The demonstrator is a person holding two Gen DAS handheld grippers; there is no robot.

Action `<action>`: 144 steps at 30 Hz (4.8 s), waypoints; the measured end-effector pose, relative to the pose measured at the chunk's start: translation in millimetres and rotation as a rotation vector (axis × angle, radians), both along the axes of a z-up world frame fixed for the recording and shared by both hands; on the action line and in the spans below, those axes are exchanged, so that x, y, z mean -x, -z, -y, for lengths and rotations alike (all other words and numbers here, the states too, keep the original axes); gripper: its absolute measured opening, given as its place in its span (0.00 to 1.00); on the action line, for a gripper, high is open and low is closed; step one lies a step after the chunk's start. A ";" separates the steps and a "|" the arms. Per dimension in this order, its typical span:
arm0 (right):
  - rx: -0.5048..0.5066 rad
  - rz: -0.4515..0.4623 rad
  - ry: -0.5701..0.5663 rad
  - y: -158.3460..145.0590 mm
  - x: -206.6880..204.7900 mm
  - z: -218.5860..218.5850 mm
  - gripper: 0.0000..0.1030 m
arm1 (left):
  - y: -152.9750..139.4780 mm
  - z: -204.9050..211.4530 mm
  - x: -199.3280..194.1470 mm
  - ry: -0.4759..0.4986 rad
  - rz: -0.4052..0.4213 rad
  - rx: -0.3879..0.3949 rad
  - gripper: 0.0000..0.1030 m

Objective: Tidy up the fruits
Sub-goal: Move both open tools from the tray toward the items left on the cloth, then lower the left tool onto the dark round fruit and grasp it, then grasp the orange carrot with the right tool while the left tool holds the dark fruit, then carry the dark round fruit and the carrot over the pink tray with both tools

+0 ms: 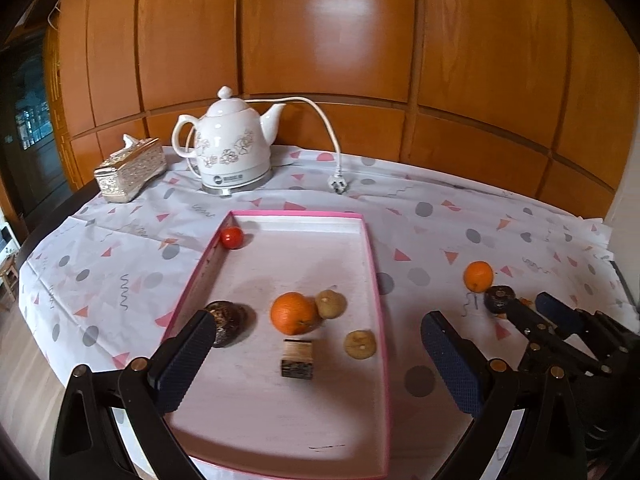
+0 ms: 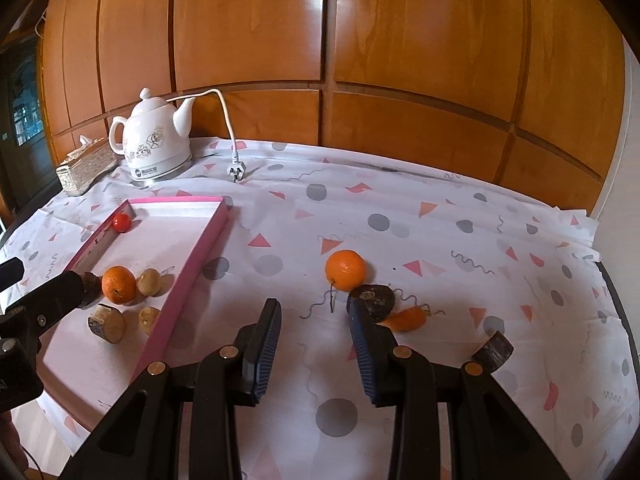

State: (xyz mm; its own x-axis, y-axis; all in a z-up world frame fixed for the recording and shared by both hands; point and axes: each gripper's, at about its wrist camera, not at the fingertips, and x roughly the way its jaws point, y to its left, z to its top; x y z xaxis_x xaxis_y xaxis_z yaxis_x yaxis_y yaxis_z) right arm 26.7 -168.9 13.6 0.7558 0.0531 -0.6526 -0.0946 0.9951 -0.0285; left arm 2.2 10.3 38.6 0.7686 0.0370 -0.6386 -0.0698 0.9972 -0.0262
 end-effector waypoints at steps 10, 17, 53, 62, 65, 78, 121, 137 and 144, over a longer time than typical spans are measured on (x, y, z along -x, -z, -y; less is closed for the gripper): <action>-0.011 -0.014 0.015 5.4 0.4 11.8 0.35 | 4.3 19.9 -5.9 0.059 -0.028 -0.005 1.00; -0.020 -0.051 0.072 19.9 3.6 38.0 0.35 | 9.4 57.2 -16.2 0.190 -0.033 -0.024 1.00; -0.064 -0.074 0.291 43.9 24.2 137.5 0.35 | 71.5 162.6 -110.9 0.316 -0.264 0.150 0.76; -0.069 -0.074 0.296 43.2 25.4 143.1 0.35 | 84.1 180.5 -125.8 0.314 -0.311 0.176 0.66; -0.066 -0.076 0.297 43.7 25.1 144.0 0.35 | 86.7 183.8 -130.8 0.315 -0.319 0.191 0.63; -0.123 -0.101 0.278 46.5 26.8 147.3 0.35 | 85.3 150.2 -88.6 0.434 -0.284 0.181 0.43; -0.267 -0.303 0.050 63.7 -54.5 107.6 0.45 | 97.5 122.8 -44.2 0.480 -0.123 0.122 0.43; -0.269 -0.291 0.032 64.2 -57.7 99.7 0.45 | 96.6 122.1 -44.1 0.478 -0.122 0.129 0.43; -0.279 -0.324 0.056 64.0 -42.5 100.0 0.45 | 97.3 121.4 -44.5 0.480 -0.124 0.140 0.43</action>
State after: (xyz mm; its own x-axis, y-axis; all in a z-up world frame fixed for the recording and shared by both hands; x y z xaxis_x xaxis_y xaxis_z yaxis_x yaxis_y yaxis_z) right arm 69.2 -268.9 -50.4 0.5206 0.2258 -0.8234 0.0002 0.9643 0.2647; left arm 46.7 -111.1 -58.6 0.5965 -0.3933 -0.6996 0.3838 0.9054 -0.1818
